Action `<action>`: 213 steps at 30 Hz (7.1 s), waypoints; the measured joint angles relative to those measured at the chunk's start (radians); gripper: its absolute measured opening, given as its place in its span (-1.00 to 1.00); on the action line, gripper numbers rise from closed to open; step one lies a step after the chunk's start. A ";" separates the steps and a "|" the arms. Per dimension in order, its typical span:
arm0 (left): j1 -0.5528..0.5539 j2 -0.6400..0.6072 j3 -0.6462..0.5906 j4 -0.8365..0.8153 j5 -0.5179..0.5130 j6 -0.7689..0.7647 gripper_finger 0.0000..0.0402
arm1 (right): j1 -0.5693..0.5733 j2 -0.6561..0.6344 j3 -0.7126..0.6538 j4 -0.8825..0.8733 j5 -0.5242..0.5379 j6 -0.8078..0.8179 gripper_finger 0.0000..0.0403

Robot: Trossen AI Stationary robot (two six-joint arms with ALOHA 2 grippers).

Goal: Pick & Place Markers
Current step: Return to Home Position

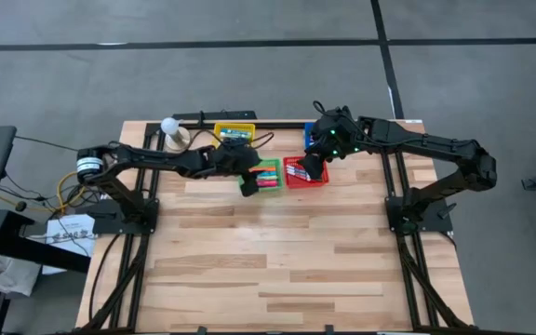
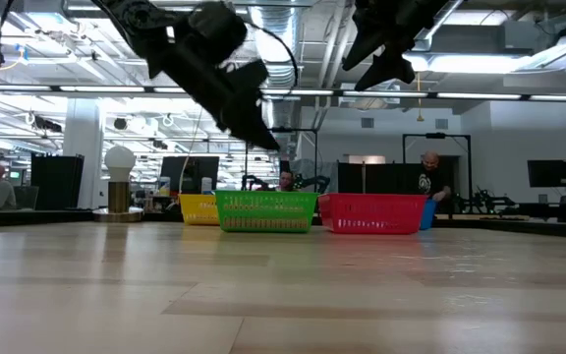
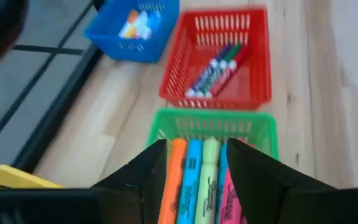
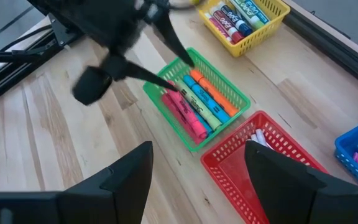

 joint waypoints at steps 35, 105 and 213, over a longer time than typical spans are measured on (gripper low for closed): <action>-0.106 -1.199 -0.380 -0.135 0.086 -0.398 -0.17 | 0.164 -0.554 -0.258 0.019 0.293 0.026 0.21; -0.134 -1.587 -0.895 0.029 0.171 -0.392 -0.17 | 0.334 -1.358 -1.114 0.459 0.337 0.027 0.21; -0.171 -1.583 -0.896 0.053 0.189 -0.360 -0.17 | 0.332 -1.358 -1.113 0.368 0.340 0.096 0.21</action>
